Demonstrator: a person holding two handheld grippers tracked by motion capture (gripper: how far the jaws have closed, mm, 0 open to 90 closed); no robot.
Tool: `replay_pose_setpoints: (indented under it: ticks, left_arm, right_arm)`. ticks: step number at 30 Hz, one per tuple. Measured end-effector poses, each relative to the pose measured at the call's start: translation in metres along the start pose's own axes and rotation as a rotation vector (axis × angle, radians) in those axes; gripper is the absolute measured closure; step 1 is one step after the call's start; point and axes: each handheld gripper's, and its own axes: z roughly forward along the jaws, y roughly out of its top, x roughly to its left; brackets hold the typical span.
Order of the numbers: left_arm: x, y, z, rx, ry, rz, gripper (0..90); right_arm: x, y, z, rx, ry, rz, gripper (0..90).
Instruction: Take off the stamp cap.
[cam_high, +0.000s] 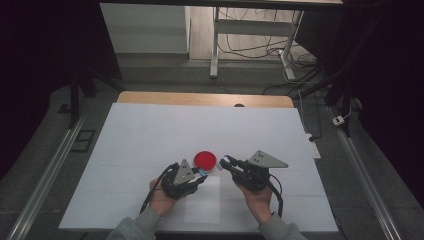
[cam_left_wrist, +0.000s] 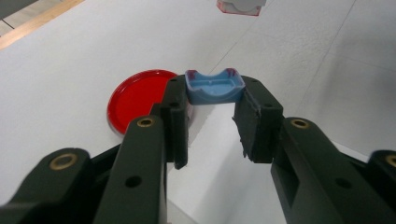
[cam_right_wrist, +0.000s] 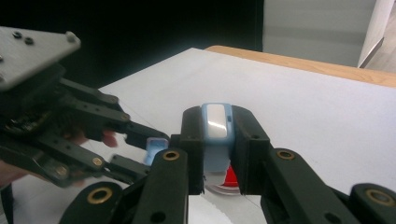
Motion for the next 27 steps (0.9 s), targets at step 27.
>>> replay_pose_setpoints:
  ticks: [27]
  left_arm:
    - [0.041,-0.035,-0.063,-0.026,0.022,-0.145,65.7]
  right_arm:
    - [-0.008,0.001,-0.005,-0.012,-0.004,0.003,75.4]
